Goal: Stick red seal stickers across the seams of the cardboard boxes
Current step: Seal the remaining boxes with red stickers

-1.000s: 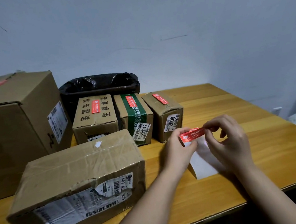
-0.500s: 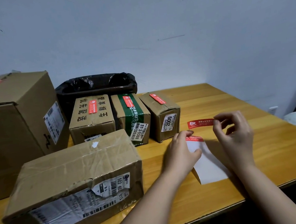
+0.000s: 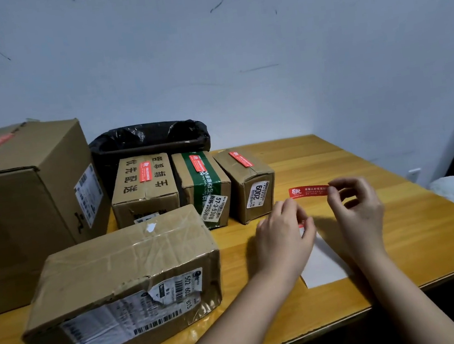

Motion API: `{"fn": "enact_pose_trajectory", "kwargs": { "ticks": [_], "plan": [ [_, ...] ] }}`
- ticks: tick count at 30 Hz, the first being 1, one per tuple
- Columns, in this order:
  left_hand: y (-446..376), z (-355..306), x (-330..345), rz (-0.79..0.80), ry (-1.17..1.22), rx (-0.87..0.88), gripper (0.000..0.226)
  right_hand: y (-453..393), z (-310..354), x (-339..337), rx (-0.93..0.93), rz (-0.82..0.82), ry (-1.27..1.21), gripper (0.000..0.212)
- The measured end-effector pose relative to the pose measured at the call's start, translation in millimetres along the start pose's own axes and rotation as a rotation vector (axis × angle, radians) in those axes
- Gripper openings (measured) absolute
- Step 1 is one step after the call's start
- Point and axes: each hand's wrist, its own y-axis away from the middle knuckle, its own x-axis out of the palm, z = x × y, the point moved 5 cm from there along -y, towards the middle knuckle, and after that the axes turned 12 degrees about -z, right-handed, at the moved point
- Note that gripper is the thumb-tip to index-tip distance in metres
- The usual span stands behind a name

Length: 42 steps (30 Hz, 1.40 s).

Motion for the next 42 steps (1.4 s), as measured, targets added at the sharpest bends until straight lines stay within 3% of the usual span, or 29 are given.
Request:
{"fn": "enact_pose_trajectory", "kwargs": {
  "ticks": [3,6,11,18,25,36,42],
  "plan": [
    [-8.2,-15.4,-19.5,0.002,0.07,-0.01,0.01,-1.4,4.2,-1.4,0.135,-0.028,-0.057,0.011],
    [-25.2,-37.1,-53.4,-0.028,0.053,0.1,0.009,-3.7,19.0,4.9,0.213,-0.021,-0.134,0.014],
    [-52.6,-58.2,-127.7,-0.214,-0.038,0.223,0.005,-12.6,65.3,26.2,0.251,0.021,-0.294,0.014],
    [-67.1,-24.9,-207.0,-0.314,-0.205,0.088,0.016,-16.7,134.3,60.7,0.247,0.157,-0.433,0.007],
    [-52.1,22.4,-258.6,-0.265,-0.056,-0.164,0.022,-0.3,190.8,89.3,0.23,0.288,-0.487,0.006],
    [-30.3,52.1,-289.7,-0.247,-0.138,-0.215,0.016,24.2,225.0,113.1,0.239,0.444,-0.467,0.008],
    [-17.5,65.9,-288.9,-0.192,-0.161,-0.254,0.019,37.0,226.5,120.4,0.216,0.629,-0.3,0.006]
  ]
}}
